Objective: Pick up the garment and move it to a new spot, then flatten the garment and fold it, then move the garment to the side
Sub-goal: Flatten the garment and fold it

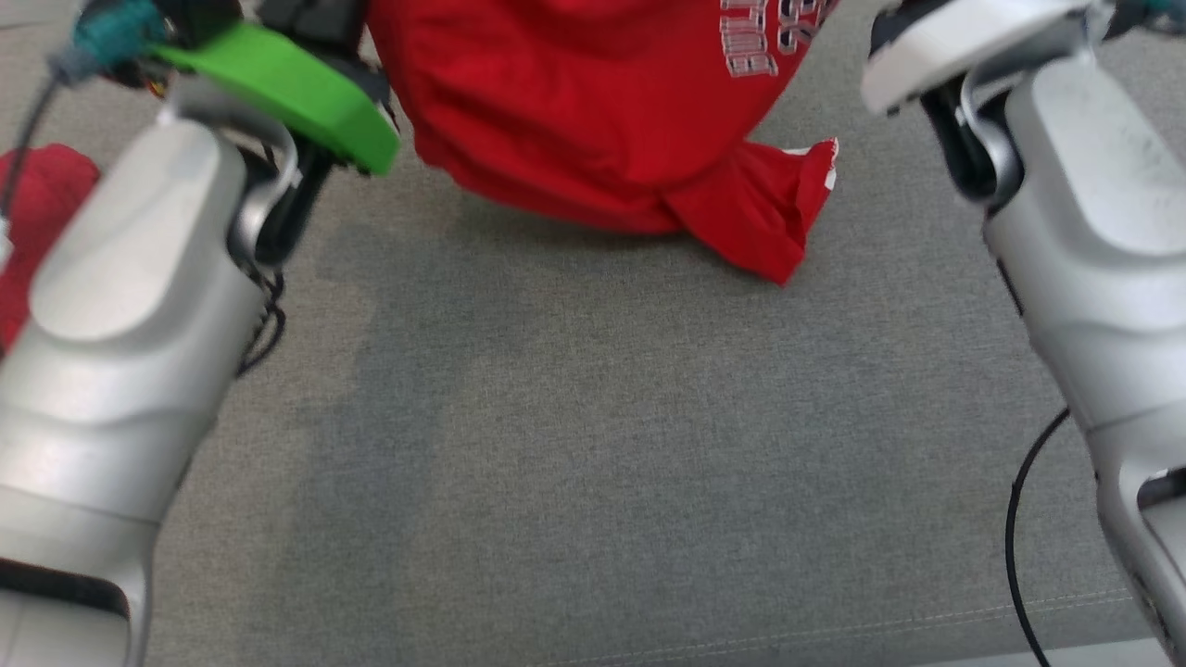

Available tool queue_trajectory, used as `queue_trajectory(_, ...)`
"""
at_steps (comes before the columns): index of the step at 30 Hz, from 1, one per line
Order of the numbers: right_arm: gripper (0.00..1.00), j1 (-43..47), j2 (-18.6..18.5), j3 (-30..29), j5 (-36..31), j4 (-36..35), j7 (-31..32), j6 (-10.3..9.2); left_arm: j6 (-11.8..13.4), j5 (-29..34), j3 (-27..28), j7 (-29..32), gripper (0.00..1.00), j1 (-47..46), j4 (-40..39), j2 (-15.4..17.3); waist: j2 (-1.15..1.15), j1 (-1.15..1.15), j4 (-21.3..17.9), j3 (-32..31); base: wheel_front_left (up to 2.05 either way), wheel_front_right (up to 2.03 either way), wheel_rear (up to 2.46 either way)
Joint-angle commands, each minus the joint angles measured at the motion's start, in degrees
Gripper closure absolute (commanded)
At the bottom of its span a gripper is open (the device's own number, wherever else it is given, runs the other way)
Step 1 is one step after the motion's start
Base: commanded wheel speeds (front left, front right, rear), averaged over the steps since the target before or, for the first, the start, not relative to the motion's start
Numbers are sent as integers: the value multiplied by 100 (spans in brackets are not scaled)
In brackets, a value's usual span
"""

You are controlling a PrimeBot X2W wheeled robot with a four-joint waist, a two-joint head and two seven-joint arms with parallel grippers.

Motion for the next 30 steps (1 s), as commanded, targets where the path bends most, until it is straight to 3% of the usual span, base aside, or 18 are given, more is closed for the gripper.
queue_trajectory(1, 100, -471, 27, 26, 72, 167, -17, -9, 7, -141, 1, 38, 100, -458, 96, 128, 0, 0, -112, 699, 0, 0, 0)
queue_trajectory(8, 100, -2375, 55, -4, -9, 613, -17, -9, 7, -448, -122, -91, 100, -2485, 519, 276, 0, 0, -129, 1034, 0, 0, 0)
queue_trajectory(15, 100, -2778, 134, 117, -181, 602, -17, -9, 7, -735, -392, -288, 100, -3182, 744, 337, 0, 0, -191, 1117, 0, 0, 0)
queue_trajectory(23, 100, -1483, -91, 379, 112, 250, -17, -9, 7, -1053, -542, -390, 100, -1742, 220, 434, 0, 0, -86, 963, 0, 0, 0)
queue_trajectory(30, 100, 577, -320, 430, 328, -496, -16, -9, 8, -482, 328, -384, 100, 1006, -957, 313, 0, 0, -73, 433, 0, 0, 0)
